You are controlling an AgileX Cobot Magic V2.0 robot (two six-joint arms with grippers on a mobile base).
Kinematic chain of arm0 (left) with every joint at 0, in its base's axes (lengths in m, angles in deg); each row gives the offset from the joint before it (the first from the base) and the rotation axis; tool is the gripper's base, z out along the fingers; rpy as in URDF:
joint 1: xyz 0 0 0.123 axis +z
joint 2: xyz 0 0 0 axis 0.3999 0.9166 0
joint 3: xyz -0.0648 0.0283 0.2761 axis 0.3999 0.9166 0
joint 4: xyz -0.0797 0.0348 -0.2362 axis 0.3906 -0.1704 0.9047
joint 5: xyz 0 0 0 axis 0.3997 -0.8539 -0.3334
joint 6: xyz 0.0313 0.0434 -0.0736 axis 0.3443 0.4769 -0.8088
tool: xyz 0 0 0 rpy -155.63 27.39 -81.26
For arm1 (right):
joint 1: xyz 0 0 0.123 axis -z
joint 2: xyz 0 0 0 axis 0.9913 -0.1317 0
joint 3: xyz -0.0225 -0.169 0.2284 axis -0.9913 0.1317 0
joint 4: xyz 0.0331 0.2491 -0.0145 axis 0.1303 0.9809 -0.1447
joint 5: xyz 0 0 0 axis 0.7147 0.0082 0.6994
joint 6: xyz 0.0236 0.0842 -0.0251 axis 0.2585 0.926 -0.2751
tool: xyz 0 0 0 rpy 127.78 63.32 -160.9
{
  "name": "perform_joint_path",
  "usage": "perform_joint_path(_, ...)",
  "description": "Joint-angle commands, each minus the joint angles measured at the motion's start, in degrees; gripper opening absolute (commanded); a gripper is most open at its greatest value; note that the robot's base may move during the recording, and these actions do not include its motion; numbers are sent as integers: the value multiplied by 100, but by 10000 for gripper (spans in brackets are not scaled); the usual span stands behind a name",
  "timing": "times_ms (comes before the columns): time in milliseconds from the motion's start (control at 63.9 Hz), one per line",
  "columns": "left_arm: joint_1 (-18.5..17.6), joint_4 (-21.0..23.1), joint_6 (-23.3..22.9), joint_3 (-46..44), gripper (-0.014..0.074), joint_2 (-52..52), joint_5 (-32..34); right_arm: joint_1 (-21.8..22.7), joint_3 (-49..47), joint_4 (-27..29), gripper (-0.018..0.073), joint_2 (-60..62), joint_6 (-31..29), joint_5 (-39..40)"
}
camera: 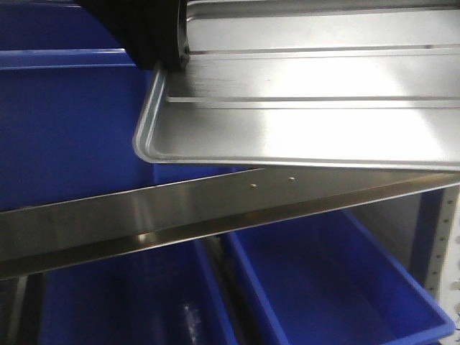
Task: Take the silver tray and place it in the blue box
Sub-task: 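Carry the tray over the blue bin and lower it inside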
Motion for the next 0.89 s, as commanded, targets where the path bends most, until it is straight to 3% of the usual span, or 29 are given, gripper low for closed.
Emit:
perform_joint_path(0,-40,-236,132,-165,-96,-186,-15,5,-201,-224,57,72,-88,331)
perform_joint_path(877,-40,-236,132,-165,-96,-186,-15,5,-201,-224,57,72,-88,331)
